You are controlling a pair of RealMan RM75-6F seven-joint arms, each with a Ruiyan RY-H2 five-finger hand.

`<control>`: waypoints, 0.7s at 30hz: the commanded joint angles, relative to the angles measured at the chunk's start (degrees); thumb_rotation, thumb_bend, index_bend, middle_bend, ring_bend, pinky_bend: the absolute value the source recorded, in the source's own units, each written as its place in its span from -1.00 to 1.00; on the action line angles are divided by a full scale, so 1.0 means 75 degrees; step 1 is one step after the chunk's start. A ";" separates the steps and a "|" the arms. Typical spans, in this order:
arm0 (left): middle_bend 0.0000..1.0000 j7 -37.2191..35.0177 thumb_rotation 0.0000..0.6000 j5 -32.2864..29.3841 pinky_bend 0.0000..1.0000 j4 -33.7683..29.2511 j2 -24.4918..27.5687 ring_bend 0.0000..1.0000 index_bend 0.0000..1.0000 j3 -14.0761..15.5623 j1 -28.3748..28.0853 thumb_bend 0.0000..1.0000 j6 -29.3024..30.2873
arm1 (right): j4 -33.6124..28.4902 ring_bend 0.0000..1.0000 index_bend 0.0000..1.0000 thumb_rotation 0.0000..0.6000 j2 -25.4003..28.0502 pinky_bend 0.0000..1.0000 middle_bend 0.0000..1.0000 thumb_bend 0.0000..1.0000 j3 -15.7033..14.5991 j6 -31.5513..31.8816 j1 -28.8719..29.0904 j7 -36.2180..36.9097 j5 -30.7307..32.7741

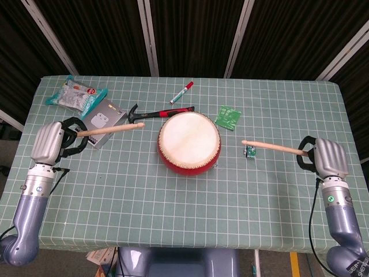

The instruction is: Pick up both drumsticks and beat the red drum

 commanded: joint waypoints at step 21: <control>1.00 0.0785 1.00 -0.1671 1.00 0.1802 -0.1265 1.00 0.53 -0.0311 -0.2005 0.24 -0.1735 | 0.0658 1.00 1.00 1.00 -0.0699 1.00 1.00 0.31 -0.0102 -0.0478 0.0978 -0.0321 0.0882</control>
